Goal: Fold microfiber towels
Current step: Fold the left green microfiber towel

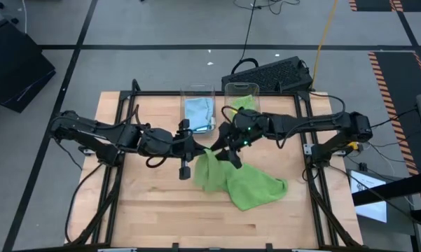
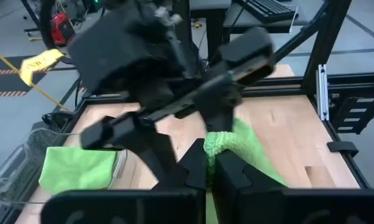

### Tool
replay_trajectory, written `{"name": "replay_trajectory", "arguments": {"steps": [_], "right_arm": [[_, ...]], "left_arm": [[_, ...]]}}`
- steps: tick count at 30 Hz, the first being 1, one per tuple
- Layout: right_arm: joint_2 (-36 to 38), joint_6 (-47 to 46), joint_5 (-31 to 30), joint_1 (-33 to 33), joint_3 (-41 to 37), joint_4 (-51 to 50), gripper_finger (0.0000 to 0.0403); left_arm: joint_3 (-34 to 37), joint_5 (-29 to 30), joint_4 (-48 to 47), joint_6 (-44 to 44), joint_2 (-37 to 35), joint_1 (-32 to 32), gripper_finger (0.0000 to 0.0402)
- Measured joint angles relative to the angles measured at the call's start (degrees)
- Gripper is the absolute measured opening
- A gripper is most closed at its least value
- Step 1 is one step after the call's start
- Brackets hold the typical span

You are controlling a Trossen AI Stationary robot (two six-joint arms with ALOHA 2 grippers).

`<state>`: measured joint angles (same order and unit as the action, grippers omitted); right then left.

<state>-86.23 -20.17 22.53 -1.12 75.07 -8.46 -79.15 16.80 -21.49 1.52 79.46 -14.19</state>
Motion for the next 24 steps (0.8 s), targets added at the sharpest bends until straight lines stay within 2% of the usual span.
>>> {"name": "replay_trajectory", "arguments": {"steps": [7,10,16,21,24], "right_arm": [[-0.7,0.5,0.0,1.3,0.0,-6.2,0.0188],[-0.6,2.1,-0.1,1.2,0.0,-7.2,0.0173],[-1.9,5.0,0.1,1.2,0.1,-5.9,0.0104],[-3.7,6.3,0.2,1.2,0.0,-5.9,0.0017],[-3.7,6.6,0.0,1.1,0.0,-5.8,0.0009]], "left_arm": [[0.0,-1.8,-1.6,2.3,0.0,-1.5,0.0008],[0.0,-1.8,-2.7,3.3,0.0,-2.5,0.0011],[0.0,-1.9,-2.7,6.1,0.0,-3.9,0.0008],[0.0,-1.9,-2.9,7.1,0.0,-5.1,0.0008],[0.0,-2.0,-4.1,9.4,0.0,-5.2,0.0005]]}}
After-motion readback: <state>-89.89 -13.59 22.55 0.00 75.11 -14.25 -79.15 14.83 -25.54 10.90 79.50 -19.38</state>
